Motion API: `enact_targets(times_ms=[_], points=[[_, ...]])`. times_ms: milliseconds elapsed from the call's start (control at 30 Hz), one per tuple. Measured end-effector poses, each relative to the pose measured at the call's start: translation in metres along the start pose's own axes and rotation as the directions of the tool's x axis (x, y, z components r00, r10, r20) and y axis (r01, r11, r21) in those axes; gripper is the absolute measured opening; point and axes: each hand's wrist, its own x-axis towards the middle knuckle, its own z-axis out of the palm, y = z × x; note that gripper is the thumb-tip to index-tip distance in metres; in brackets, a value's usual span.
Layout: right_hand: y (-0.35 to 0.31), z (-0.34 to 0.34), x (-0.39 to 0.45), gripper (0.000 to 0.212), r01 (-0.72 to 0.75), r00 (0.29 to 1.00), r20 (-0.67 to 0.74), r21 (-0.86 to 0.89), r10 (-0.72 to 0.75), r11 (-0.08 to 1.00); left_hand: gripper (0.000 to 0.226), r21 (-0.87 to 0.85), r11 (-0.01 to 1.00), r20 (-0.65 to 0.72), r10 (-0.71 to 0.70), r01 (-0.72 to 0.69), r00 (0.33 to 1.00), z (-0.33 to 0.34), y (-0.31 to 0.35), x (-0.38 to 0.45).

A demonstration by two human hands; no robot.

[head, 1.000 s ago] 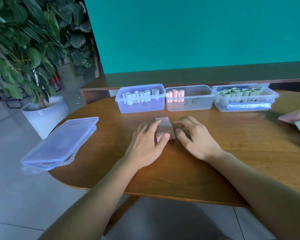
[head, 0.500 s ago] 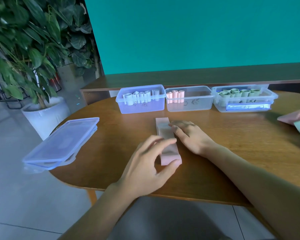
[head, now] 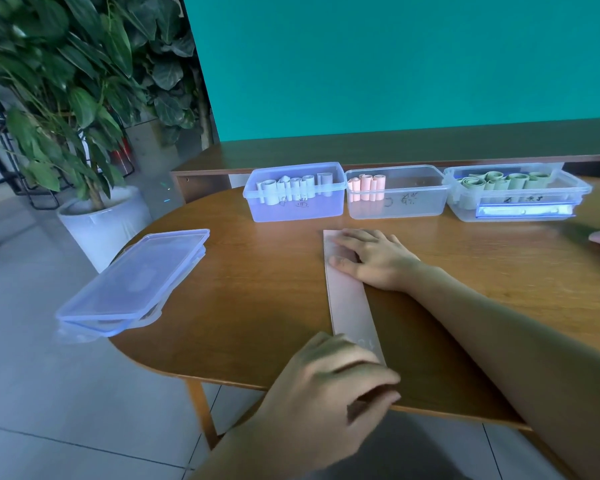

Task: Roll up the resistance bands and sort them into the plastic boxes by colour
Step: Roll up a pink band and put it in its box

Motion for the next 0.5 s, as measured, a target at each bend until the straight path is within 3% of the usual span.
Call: enact_targets(times_ms=[133,300,400,500], points=[[0.001,0.000,0.008,0.067,-0.002,0.999,-0.037,0.061,0.005,0.998,0.014,-0.040,0.999,0.004,-0.012,0.012,1.000,-0.001,-0.001,-0.008],[0.002,-0.001,0.014,0.065,-0.023,0.999,-0.040,0.063,0.026,0.998,0.015,-0.111,0.991,-0.094,-0.084,0.073,0.992,-0.004,0.004,-0.005],[0.002,0.000,0.013,0.065,-0.034,0.995,-0.087,0.133,0.046,0.990,0.019,-0.086,0.976,-0.124,-0.209,0.199,0.970,-0.010,-0.002,0.001],[0.004,0.001,0.000,0.062,-0.039,0.973,-0.213,0.249,0.094,0.968,0.039,0.012,0.899,-0.048,-0.437,0.438,0.898,-0.022,-0.019,0.011]])
